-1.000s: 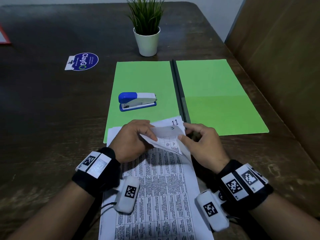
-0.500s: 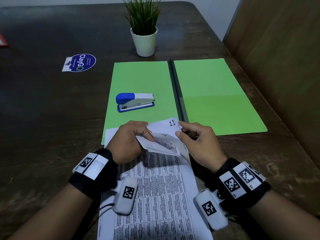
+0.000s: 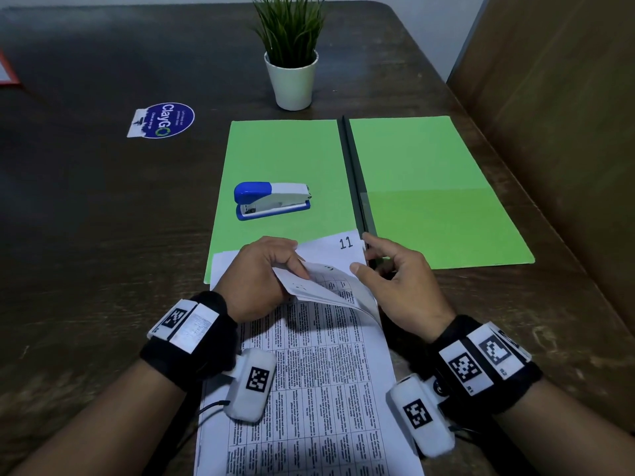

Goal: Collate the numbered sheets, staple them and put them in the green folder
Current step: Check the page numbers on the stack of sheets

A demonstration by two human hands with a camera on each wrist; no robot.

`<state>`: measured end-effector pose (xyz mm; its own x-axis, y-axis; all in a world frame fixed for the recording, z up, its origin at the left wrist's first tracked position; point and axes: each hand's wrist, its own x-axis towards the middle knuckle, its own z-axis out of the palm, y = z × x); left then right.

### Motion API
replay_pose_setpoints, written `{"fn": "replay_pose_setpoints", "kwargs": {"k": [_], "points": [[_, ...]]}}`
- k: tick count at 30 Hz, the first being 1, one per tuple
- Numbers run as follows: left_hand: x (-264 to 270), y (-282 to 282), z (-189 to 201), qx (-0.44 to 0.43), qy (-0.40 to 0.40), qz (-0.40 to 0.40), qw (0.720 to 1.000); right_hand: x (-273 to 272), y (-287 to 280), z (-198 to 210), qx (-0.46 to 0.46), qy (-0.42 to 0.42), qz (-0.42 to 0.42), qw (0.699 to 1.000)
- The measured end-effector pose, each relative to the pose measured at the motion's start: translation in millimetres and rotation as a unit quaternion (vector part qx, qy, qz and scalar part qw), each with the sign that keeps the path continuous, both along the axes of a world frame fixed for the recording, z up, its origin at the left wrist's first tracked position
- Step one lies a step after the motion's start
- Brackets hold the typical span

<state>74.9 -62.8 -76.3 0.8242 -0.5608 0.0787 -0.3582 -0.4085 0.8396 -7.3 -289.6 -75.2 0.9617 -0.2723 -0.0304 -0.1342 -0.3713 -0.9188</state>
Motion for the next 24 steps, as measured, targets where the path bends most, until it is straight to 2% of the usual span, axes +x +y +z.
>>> {"fn": "replay_pose_setpoints", "kwargs": {"k": [9, 14, 18, 24], "points": [[-2.2, -1.3, 3.8, -0.005, -0.01, 0.008, 1.0, 3.5, -0.3, 0.2, -0.032, -0.027, 0.012, 0.999], [-1.2, 0.5, 8.1, 0.04, -0.017, -0.005, 0.999, 3.2, 0.2, 2.9, -0.052, -0.022, 0.025, 0.998], [-0.9, -0.4, 3.7, 0.02, 0.007, 0.0, 1.0, 2.5, -0.4, 3.1, -0.054, -0.011, 0.03, 0.998], [-1.7, -4.5, -1.3, -0.021, 0.021, 0.016, 0.999, 3.5, 2.4, 6.7, -0.076, -0.036, 0.0, 0.996]]}}
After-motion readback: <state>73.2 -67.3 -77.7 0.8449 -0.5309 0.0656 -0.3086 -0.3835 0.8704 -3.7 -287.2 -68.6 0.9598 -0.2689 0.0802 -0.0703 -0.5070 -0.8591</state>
